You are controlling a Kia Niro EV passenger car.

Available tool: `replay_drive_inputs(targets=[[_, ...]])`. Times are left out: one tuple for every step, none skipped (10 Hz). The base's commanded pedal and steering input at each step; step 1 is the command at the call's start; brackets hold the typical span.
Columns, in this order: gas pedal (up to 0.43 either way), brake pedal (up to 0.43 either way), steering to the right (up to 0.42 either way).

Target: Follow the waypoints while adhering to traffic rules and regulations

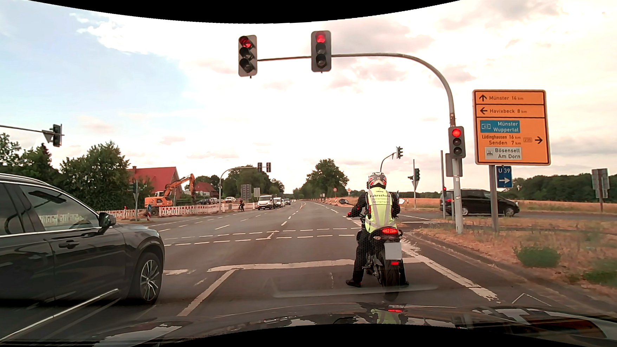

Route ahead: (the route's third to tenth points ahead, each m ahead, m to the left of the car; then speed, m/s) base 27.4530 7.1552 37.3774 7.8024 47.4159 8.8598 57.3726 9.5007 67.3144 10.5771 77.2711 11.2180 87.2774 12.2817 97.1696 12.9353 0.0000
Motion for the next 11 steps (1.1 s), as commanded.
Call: replay_drive_inputs(targets=[[0.0, 0.0, 0.005], [0.0, 0.0, 0.005], [0.0, 0.0, 0.004], [0.0, 0.0, 0.004], [0.0, 0.0, 0.004], [0.0, 0.0, 0.004], [0.0, 0.0, 0.005], [0.0, 0.0, 0.004], [0.0, 0.0, 0.004], [0.0, 0.0, 0.004], [0.0, 0.0, 0.005]])
